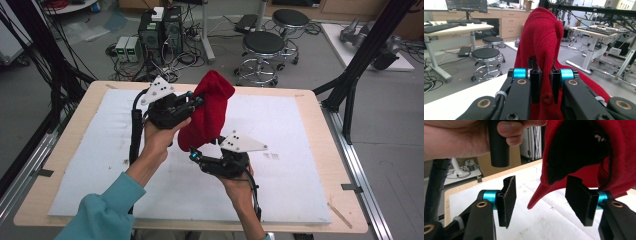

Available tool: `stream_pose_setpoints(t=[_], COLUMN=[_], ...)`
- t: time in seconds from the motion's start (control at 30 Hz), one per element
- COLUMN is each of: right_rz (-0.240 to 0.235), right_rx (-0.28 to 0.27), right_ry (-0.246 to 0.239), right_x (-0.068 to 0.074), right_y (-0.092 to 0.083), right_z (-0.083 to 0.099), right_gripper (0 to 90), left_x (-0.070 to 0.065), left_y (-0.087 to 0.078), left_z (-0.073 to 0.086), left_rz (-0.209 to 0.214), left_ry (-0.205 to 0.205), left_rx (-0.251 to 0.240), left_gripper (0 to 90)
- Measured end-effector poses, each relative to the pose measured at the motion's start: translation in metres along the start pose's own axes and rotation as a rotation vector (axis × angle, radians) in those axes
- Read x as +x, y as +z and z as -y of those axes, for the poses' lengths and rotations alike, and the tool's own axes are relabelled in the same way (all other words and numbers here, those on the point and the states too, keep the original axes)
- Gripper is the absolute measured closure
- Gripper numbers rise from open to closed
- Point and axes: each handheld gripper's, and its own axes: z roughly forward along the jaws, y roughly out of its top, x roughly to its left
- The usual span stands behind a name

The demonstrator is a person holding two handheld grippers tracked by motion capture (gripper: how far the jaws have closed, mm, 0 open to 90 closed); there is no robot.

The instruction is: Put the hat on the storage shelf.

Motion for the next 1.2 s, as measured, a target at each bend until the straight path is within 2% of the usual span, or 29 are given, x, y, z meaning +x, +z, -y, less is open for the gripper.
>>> stream_pose_setpoints(t=[0.13,0.27,0.43,0.53,0.6,0.77,0.97,1.03,1.07,1.13,1.2], right_rz=[0.017,0.033,0.039,0.030,0.036,0.045,0.067,0.081,0.089,0.099,0.100], right_rx=[-0.002,-0.011,-0.008,-0.005,-0.003,-0.003,-0.005,-0.006,-0.005,0.003,0.002], right_ry=[0.012,0.014,0.017,0.015,0.013,0.065,0.092,0.097,0.092,0.094,0.099], right_x=[0.001,0.000,-0.002,-0.001,-0.001,-0.006,-0.009,-0.008,-0.008,-0.008,-0.009], right_y=[0.001,-0.001,-0.003,-0.004,-0.004,-0.007,-0.011,-0.012,-0.013,-0.013,-0.014], right_z=[0.000,0.000,-0.001,-0.001,-0.001,-0.001,-0.001,-0.001,-0.001,-0.001,0.001], right_gripper=[38.6,53.5,61.1,73.7,75.0,80.4,83.9,84.2,84.3,84.5,84.6], left_x=[-0.001,-0.002,-0.003,-0.003,-0.003,-0.002,-0.003,-0.003,-0.002,-0.001,0.000], left_y=[0.000,0.000,0.000,0.000,0.000,-0.002,-0.001,-0.001,-0.002,-0.002,0.000], left_z=[0.000,0.000,0.000,0.000,0.000,0.000,0.000,0.000,0.000,0.000,0.001], left_rz=[0.003,0.009,0.009,0.011,0.010,0.012,0.023,0.042,0.051,0.056,0.066], left_ry=[0.000,0.002,0.005,0.003,0.007,0.012,0.016,0.011,0.008,0.010,0.014], left_rx=[-0.001,0.001,0.002,-0.003,0.001,-0.001,-0.003,-0.004,-0.002,0.000,0.027], left_gripper=[84.2,84.2,84.2,84.2,84.2,84.2,83.8,82.7,80.1,67.7,51.6])
